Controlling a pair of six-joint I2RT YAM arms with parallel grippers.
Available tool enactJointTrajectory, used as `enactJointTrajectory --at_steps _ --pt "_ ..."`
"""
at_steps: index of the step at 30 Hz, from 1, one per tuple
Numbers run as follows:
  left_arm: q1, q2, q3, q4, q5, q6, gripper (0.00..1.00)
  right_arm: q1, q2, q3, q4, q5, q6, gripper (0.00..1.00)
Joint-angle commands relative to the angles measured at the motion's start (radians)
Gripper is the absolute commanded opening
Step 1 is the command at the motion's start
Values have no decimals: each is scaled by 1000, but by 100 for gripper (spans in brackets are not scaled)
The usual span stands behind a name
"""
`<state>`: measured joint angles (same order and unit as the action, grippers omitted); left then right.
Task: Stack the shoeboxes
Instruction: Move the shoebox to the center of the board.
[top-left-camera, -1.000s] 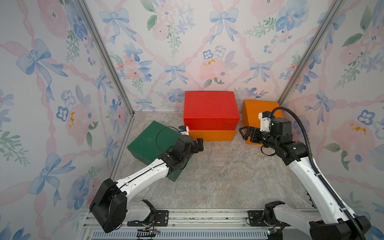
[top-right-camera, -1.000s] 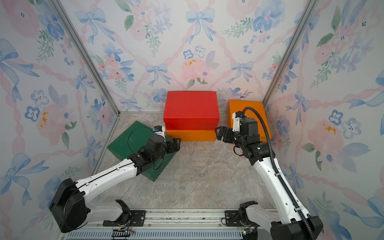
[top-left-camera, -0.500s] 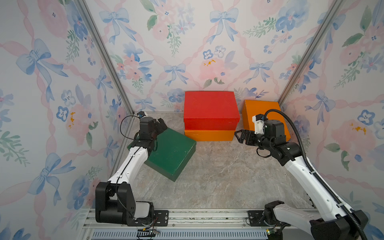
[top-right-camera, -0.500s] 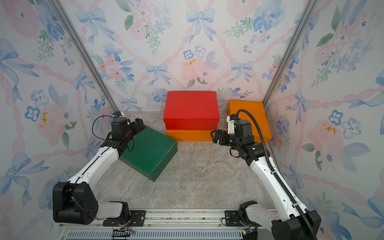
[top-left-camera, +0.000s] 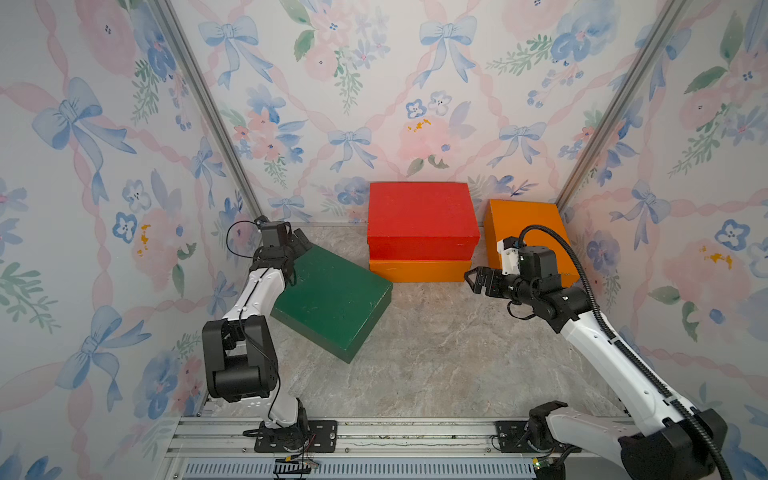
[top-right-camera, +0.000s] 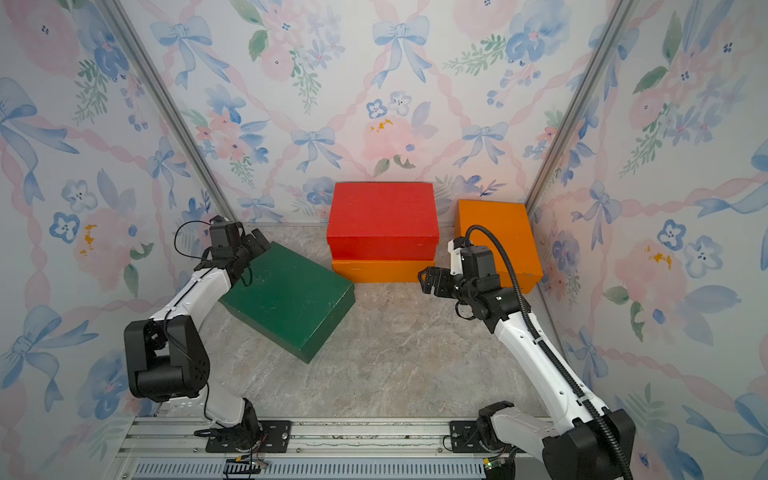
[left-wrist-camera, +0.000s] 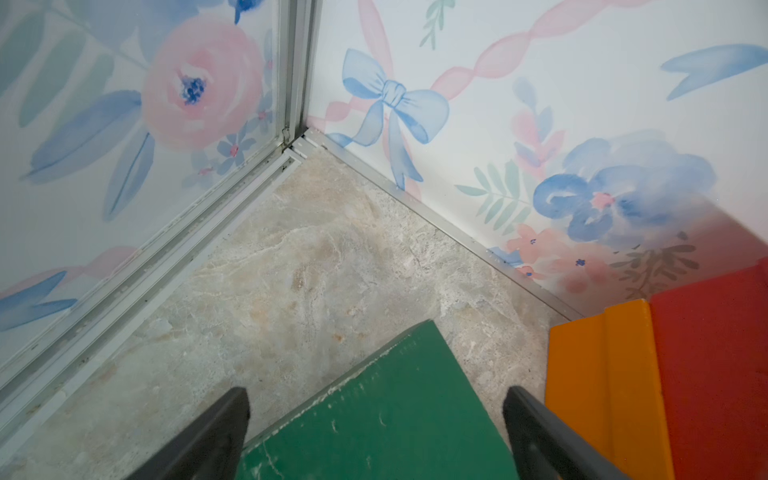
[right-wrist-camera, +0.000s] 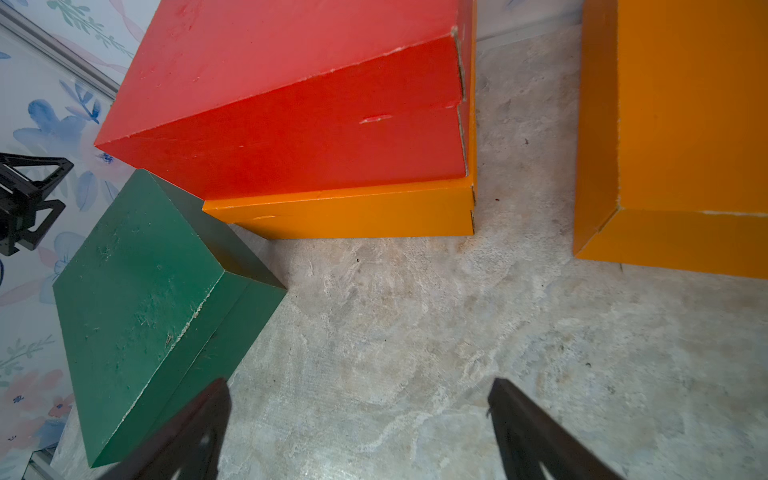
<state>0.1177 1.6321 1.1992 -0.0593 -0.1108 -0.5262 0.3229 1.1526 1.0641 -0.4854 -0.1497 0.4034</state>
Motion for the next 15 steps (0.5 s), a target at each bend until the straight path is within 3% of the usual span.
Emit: enactJointTrajectory --at_steps 1,15 --pt "9 41 5 -21 1 24 98 13 15 -13 17 -14 11 97" --pt "37 96 -23 -19 27 20 98 26 41 11 18 -3 19 97"
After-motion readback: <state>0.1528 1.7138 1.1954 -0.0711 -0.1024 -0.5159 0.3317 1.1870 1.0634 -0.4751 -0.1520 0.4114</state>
